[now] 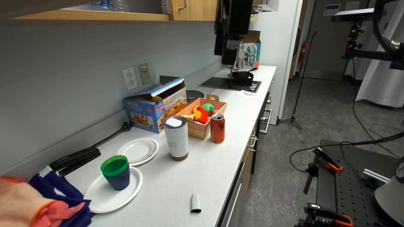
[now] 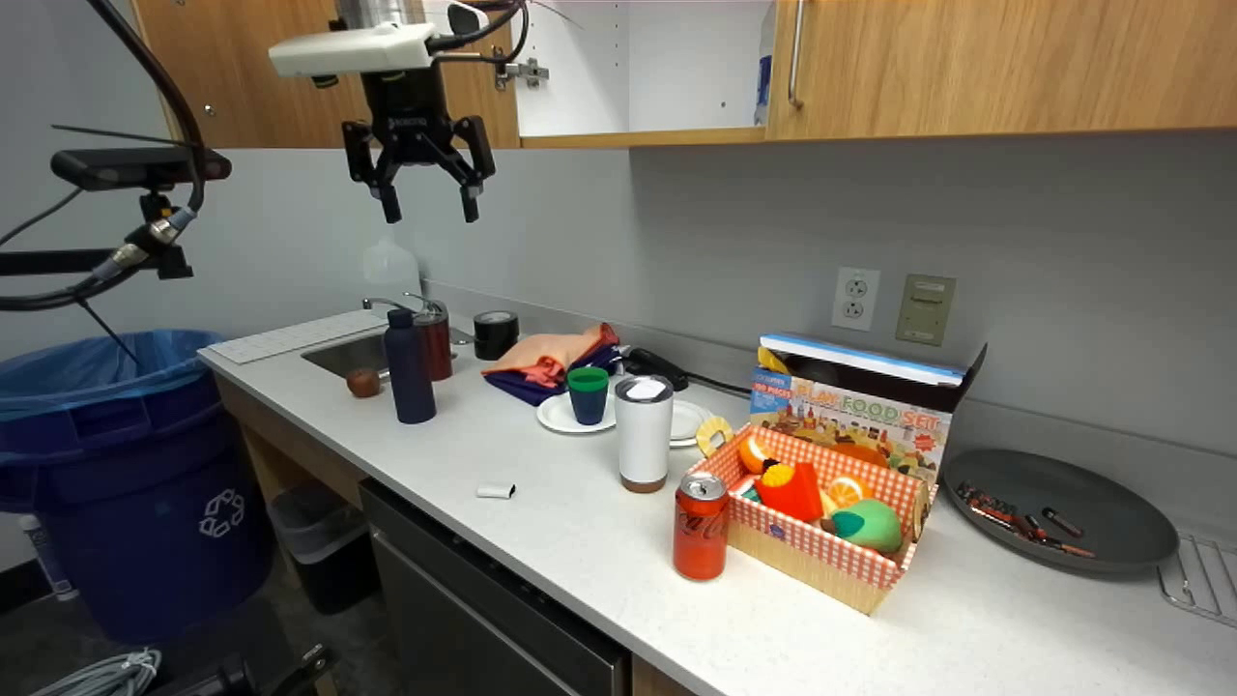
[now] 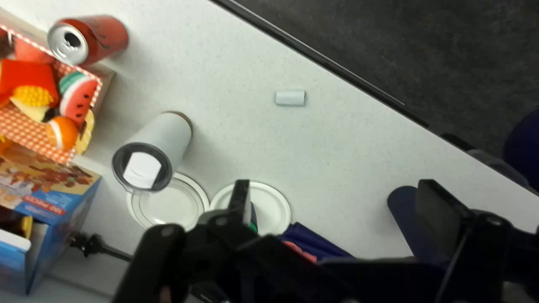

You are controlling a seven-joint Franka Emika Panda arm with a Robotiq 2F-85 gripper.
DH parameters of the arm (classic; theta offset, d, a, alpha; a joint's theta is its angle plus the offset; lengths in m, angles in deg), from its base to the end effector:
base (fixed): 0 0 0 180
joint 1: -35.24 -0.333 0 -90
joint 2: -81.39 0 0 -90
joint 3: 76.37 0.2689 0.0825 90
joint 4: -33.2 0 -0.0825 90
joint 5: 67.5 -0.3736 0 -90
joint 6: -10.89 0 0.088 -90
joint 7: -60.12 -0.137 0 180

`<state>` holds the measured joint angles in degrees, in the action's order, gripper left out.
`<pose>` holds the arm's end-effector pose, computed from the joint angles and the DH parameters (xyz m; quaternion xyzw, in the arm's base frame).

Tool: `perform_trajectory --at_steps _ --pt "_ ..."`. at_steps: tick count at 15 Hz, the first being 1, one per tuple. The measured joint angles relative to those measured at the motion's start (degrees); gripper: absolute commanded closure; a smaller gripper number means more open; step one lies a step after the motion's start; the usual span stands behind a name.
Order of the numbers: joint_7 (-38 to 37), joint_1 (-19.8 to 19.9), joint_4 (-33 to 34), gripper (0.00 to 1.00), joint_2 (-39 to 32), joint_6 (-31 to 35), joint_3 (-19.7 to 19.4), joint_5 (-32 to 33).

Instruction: Close the left door of the top cabinet.

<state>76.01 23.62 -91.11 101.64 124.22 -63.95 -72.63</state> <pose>0.4305 0.2060 0.4778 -0.9431 -0.3233 -0.0769 0.0102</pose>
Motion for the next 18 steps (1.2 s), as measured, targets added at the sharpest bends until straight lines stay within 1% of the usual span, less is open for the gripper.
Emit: perform_trajectory --at_steps 2,6,9,12,14,15,17,18 --pt "4.81 -1.89 -0.94 0.0 0.09 2.81 -1.49 -3.8" --pt "15.07 -5.77 -1.89 0.0 0.58 3.21 -4.81 -13.82" --pt "23.22 -7.92 -2.19 0.0 1.02 2.45 -6.9 -21.42" --pt "31.44 -8.94 -2.19 0.0 1.57 -0.5 -8.44 -28.4" --pt "38.24 -9.54 -2.6 0.0 0.74 -2.65 -11.88 -31.1" --pt "39.5 -8.75 -2.69 0.0 -0.04 -3.09 -12.43 -31.37" --pt "39.41 -8.05 -2.67 0.0 -0.24 -3.06 -11.94 -31.37" --pt "39.09 -8.06 -2.66 0.0 -0.06 -3.02 -11.07 -31.37"
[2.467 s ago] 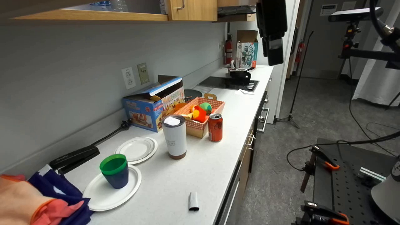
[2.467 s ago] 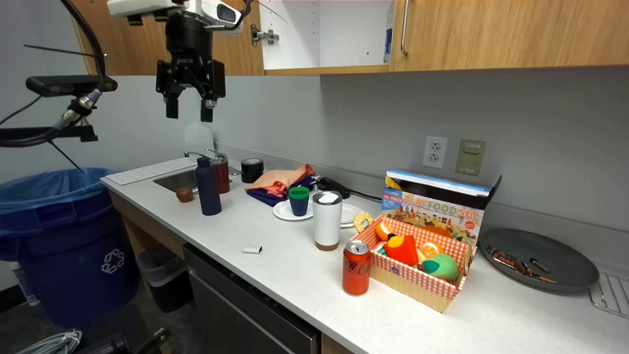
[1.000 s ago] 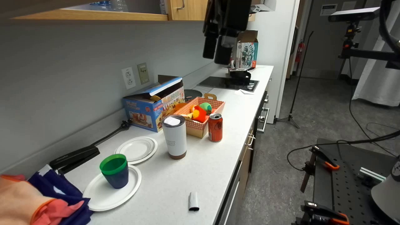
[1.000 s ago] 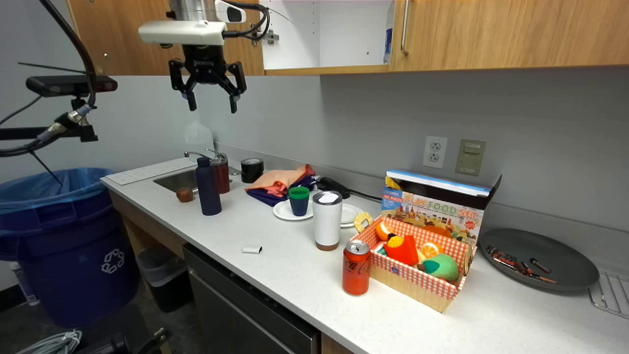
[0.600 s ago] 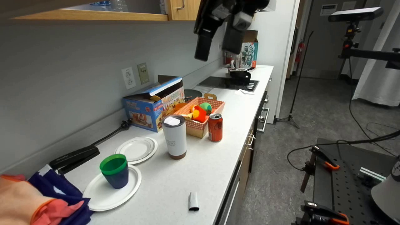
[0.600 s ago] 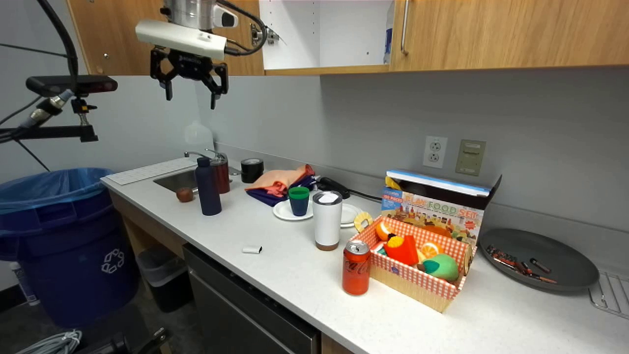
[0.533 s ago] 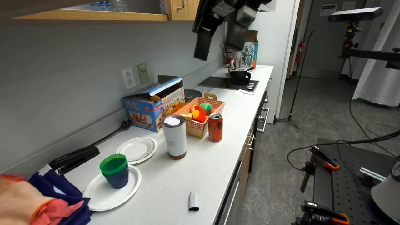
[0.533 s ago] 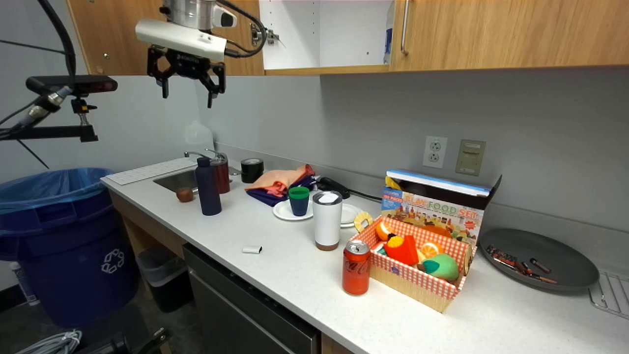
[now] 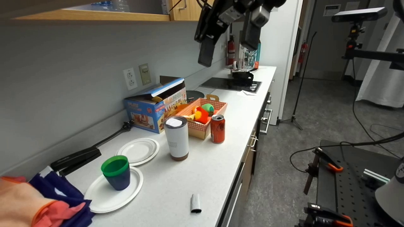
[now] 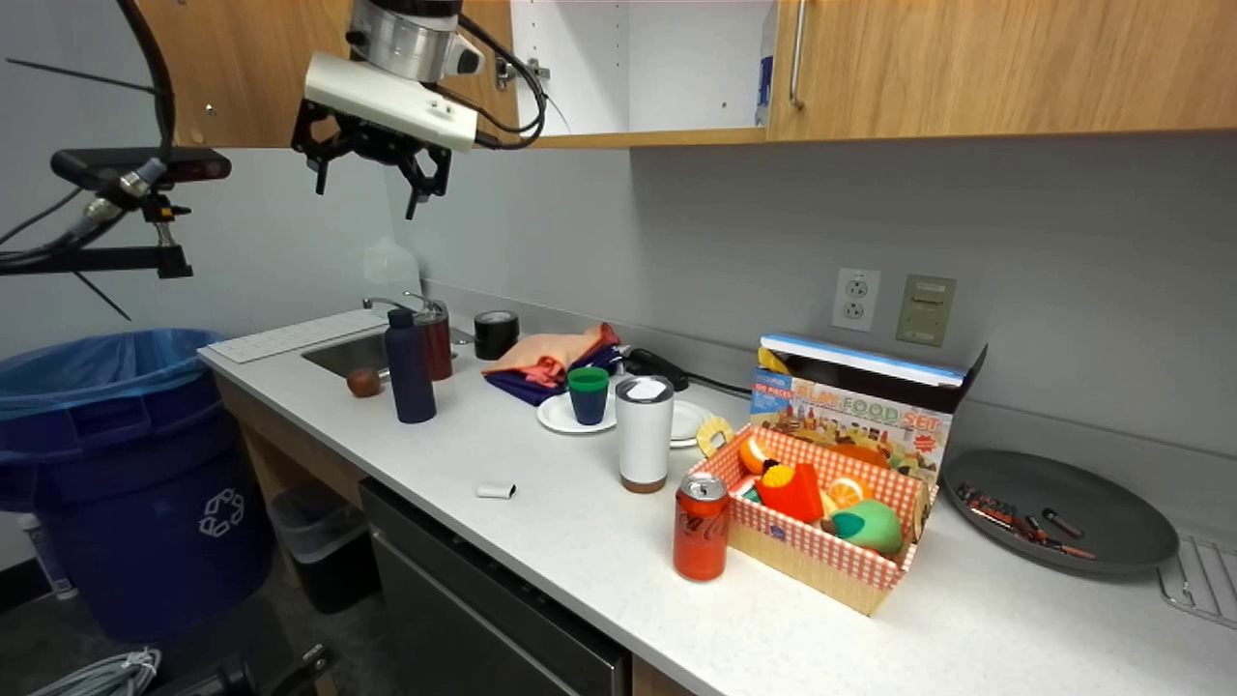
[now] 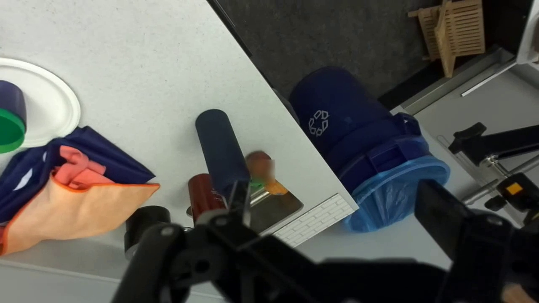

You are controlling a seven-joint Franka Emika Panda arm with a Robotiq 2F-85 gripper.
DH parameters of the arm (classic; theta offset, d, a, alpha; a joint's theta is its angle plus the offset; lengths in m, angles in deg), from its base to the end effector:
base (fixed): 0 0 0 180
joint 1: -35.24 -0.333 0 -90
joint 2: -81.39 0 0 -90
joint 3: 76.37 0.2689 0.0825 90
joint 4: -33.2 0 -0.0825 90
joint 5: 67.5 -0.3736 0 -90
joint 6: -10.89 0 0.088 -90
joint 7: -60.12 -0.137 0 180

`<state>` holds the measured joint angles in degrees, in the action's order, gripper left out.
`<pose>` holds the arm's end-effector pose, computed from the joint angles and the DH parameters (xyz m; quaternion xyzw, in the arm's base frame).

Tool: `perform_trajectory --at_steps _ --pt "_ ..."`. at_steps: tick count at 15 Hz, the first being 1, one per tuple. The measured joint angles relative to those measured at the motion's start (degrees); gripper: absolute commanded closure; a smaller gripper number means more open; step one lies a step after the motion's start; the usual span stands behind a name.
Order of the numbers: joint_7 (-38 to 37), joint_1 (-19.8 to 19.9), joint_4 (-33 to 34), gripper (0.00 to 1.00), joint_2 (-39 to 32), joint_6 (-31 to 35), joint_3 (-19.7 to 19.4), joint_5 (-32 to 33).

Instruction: Close the left door of the top cabinet.

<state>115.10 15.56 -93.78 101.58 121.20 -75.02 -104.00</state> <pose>0.4158 0.2227 0.4714 -0.8106 -0.5062 -0.1140 0.2716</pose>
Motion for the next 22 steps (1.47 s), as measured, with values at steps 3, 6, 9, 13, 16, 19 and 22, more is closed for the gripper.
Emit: perform_trajectory --at_steps 3,6,9,13,16,19,22 --pt "-0.26 0.0 0.05 0.0 0.23 0.03 0.77 0.0" --pt "-0.26 0.03 0.05 0.0 0.22 0.03 0.7 0.0" --pt "0.55 0.06 -0.29 0.0 -0.66 0.03 1.73 -0.2" --pt "4.58 -0.77 -2.19 0.0 -2.23 2.3 5.78 -4.88" --pt "10.29 -1.95 -4.0 0.0 -2.48 5.21 7.92 -13.6" --pt "17.57 -2.79 -5.57 0.0 -1.81 7.75 9.93 -24.23" --pt "25.65 -2.84 -7.61 0.0 -0.23 9.78 11.48 -33.92"
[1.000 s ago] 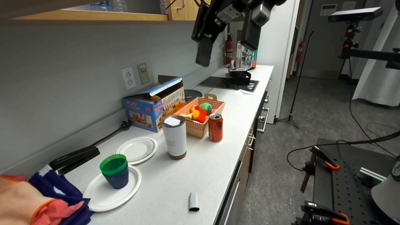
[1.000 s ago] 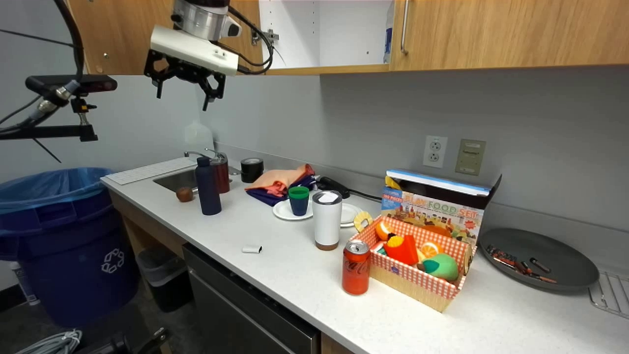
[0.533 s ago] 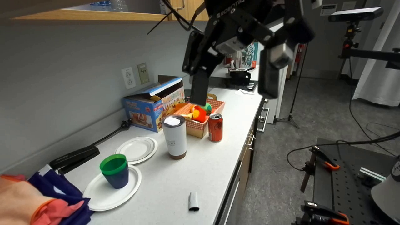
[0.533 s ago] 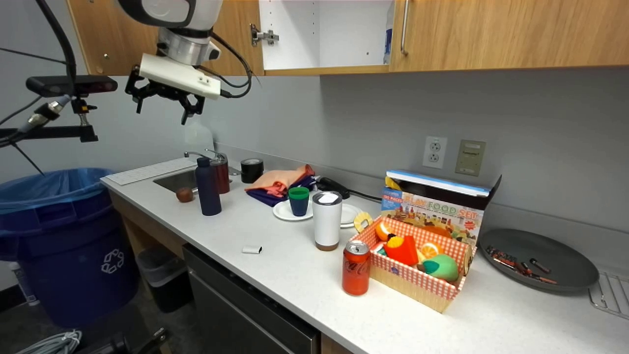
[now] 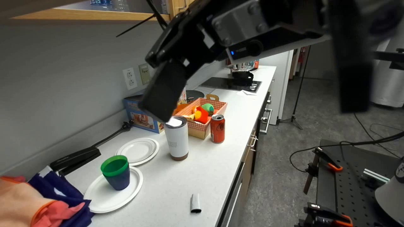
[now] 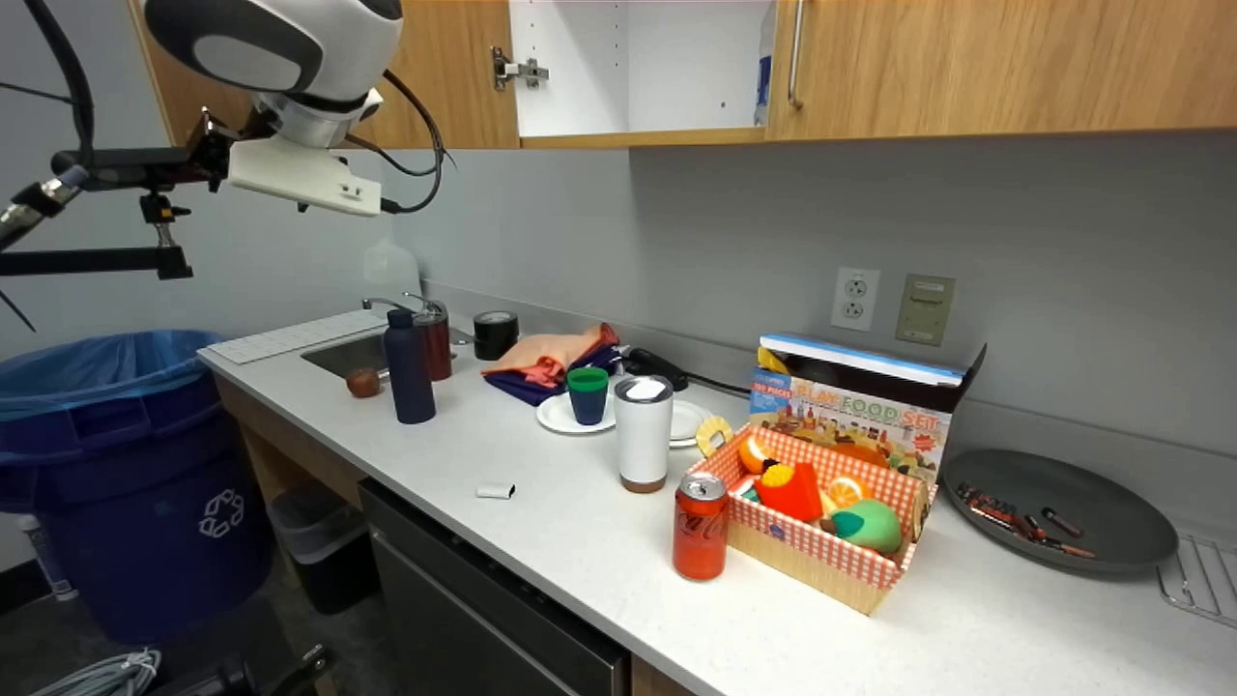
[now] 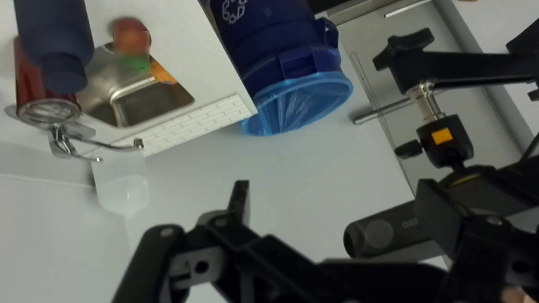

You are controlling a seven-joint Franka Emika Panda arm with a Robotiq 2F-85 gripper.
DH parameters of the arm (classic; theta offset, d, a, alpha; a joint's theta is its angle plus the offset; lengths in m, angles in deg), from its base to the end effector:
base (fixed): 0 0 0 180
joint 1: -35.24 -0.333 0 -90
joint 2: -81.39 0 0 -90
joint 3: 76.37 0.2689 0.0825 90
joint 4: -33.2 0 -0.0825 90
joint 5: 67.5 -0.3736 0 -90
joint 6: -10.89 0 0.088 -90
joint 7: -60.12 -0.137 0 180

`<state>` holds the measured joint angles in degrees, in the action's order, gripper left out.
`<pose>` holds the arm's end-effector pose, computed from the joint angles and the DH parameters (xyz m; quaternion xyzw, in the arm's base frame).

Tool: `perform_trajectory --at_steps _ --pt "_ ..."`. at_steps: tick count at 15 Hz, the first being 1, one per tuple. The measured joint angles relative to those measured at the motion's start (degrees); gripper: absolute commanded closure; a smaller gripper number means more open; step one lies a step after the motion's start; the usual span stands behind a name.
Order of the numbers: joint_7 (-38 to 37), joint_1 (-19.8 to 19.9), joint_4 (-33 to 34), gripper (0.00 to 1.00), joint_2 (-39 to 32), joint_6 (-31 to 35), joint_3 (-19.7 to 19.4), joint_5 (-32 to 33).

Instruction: Close the left door of the top cabinet.

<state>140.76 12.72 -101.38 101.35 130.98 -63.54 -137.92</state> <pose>0.3521 0.3383 0.4408 -0.6714 -0.5631 -0.2297 0.4236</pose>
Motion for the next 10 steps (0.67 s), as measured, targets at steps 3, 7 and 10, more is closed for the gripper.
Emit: perform_trajectory --at_steps 3,7,10 --pt "6.85 0.02 -2.0 0.0 2.53 3.08 1.78 -8.03" --pt "11.63 0.05 -3.7 0.0 5.82 9.47 5.34 -11.88" --pt "12.62 0.09 -3.99 0.0 7.59 15.7 8.4 -11.95"
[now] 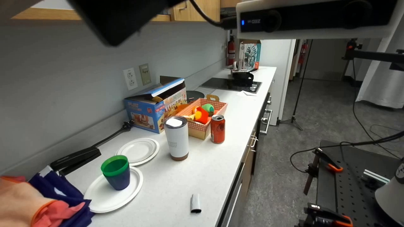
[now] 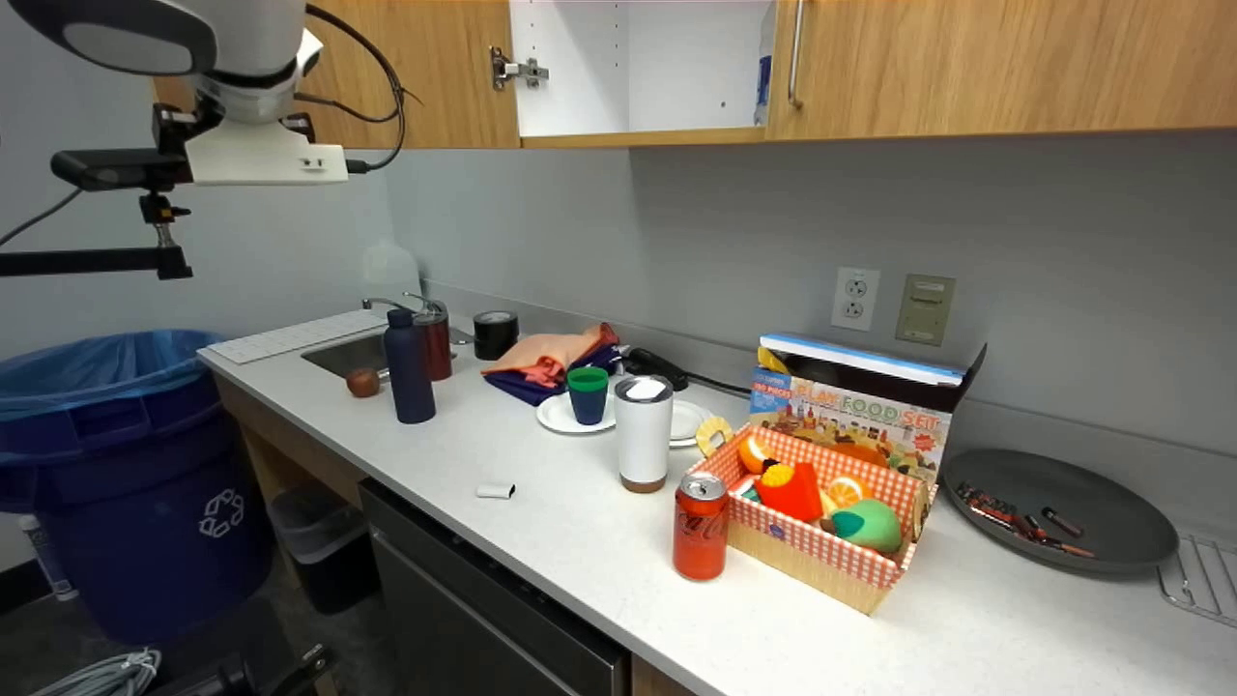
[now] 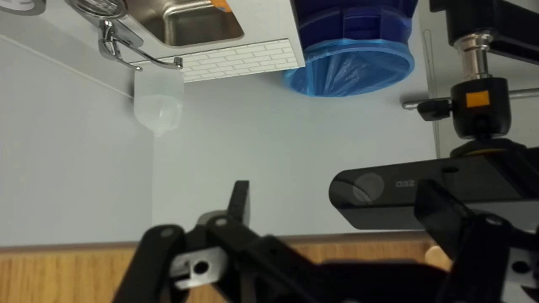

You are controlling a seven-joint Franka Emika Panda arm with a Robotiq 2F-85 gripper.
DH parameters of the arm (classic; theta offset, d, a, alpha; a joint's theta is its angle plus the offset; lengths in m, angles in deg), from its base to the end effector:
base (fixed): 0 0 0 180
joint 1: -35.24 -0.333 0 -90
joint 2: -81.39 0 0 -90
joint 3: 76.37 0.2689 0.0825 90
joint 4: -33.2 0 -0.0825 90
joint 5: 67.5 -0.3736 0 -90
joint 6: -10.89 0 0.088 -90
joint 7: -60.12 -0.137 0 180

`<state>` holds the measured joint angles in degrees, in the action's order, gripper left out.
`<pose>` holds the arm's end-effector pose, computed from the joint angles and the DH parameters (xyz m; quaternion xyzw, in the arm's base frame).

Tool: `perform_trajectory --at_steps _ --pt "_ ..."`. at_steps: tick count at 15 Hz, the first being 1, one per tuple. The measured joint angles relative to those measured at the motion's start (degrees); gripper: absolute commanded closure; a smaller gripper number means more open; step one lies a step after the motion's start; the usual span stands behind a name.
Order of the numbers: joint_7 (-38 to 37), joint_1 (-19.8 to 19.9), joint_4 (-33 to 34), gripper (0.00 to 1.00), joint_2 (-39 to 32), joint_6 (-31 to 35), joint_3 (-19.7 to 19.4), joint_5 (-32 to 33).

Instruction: Close the left door of the top cabinet.

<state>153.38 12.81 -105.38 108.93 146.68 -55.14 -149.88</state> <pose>0.3219 0.3588 0.4703 -0.6295 -0.5829 -0.3733 0.3530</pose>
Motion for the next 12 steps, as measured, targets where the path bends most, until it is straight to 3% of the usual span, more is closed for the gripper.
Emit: perform_trajectory --at_steps 3,6,9,12 --pt "-3.91 0.37 -0.01 0.0 1.45 4.51 2.44 5.73" --pt "-15.88 3.59 0.24 0.0 3.59 3.36 5.97 20.27" --pt "-29.14 8.64 2.88 0.0 5.94 -4.06 9.95 34.86" --pt "-41.1 10.29 8.84 0.0 7.12 -14.13 10.9 49.25"
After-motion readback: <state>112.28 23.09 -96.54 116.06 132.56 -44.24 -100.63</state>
